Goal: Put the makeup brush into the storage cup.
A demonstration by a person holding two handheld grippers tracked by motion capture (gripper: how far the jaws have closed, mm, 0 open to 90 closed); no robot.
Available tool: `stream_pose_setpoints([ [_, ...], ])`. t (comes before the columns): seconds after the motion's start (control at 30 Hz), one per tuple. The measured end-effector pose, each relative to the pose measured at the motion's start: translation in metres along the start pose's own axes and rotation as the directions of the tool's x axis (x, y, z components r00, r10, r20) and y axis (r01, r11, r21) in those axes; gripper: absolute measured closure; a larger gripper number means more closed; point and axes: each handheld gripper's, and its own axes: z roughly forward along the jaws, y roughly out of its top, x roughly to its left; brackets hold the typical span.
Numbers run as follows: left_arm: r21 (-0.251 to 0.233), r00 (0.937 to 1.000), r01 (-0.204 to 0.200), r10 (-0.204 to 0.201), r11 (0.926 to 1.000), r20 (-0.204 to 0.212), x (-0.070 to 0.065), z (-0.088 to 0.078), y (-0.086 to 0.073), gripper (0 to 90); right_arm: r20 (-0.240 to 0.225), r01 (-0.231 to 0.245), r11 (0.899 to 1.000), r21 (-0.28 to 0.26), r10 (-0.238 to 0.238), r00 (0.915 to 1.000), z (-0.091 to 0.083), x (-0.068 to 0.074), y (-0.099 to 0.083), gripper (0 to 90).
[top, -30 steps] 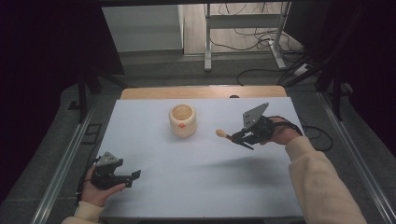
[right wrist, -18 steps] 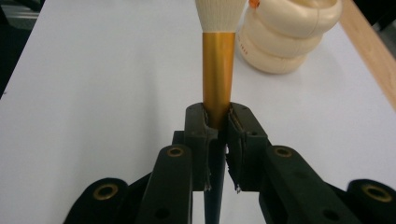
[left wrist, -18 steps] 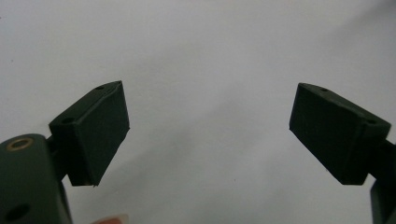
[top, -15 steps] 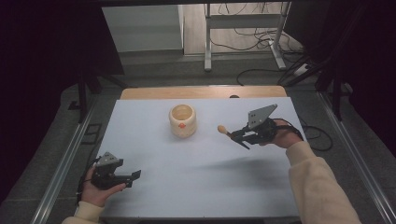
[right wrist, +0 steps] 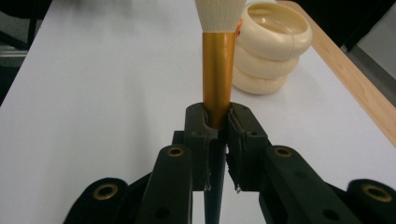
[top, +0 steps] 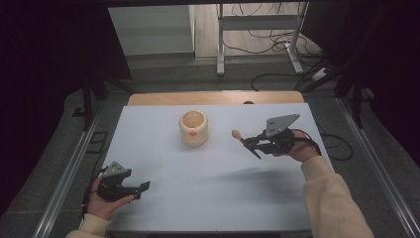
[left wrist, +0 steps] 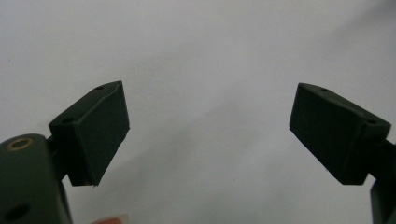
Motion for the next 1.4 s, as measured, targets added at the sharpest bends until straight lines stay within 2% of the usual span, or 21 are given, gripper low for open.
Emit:
stream_pose_setpoints([
  [0.13,-0.001,1.0,0.0,0.0,1.0,-0.001,0.0,0.0,0.0,12.9,0.011,-0.005,1.0,-0.01,0.006,0.9999,0.002,0.001,-0.004,79.3],
  [0.23,-0.003,1.0,0.004,-0.004,1.0,-0.002,0.001,-0.001,0.0,13.0,0.029,-0.036,0.999,-0.008,0.037,0.9989,0.004,0.003,-0.005,79.2],
  [0.5,0.0,1.0,0.001,-0.001,1.0,-0.004,0.0,0.0,0.0,13.0,0.037,-0.031,0.998,-0.045,0.033,0.9988,0.006,0.008,-0.005,79.2],
  [0.83,0.0,1.0,0.001,-0.001,1.0,-0.003,0.0,0.0,0.0,13.0,0.057,-0.06,0.997,-0.056,0.063,0.9964,0.005,0.012,-0.008,79.2],
  [0.93,0.0,1.0,0.0,0.0,1.0,-0.003,0.0,0.0,0.0,13.0,0.064,-0.083,0.996,-0.043,0.086,0.9942,0.008,0.013,-0.007,79.2],
  [1.1,-0.001,1.0,0.002,-0.002,1.0,-0.004,0.0,0.0,-0.001,13.0,0.063,-0.115,0.992,-0.05,0.119,0.991,0.011,0.014,-0.007,79.2],
  [1.27,-0.001,1.0,0.001,-0.001,1.0,-0.005,0.001,-0.001,-0.001,13.0,0.07,-0.133,0.99,-0.037,0.136,0.9883,0.013,0.016,-0.007,79.2],
  [1.4,-0.004,1.0,0.0,0.0,1.0,-0.005,0.0,-0.001,0.0,13.0,0.08,-0.179,0.983,-0.042,0.182,0.9801,0.013,0.017,-0.009,79.2],
])
